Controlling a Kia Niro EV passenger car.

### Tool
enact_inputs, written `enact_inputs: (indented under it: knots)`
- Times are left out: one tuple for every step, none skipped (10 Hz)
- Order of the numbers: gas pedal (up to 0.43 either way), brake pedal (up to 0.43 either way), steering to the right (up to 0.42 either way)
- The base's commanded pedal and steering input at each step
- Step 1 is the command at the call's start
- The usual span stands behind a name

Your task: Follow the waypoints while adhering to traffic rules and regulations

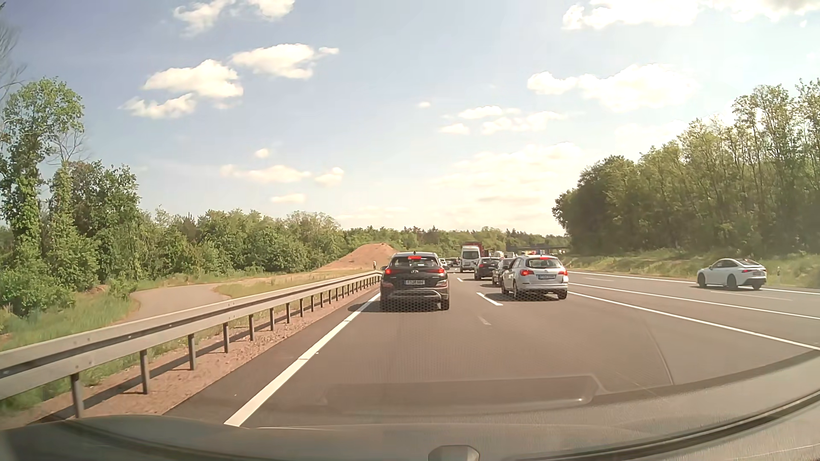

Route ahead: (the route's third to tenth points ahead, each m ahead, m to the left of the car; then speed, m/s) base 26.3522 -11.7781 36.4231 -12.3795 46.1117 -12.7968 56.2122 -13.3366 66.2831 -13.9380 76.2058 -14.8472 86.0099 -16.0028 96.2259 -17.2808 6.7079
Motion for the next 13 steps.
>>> enact_inputs:
  knots:
    - [0.000,0.000,-0.004]
    - [0.000,0.000,-0.002]
    - [0.000,0.000,0.000]
    - [0.000,0.006,0.002]
    - [0.000,0.006,0.002]
    - [0.000,0.006,0.002]
    - [0.000,0.006,0.002]
    - [0.000,0.006,0.002]
    - [0.000,0.006,0.002]
    - [0.000,0.006,0.002]
    - [0.000,0.012,0.002]
    - [0.000,0.012,0.002]
    - [0.000,0.018,0.002]
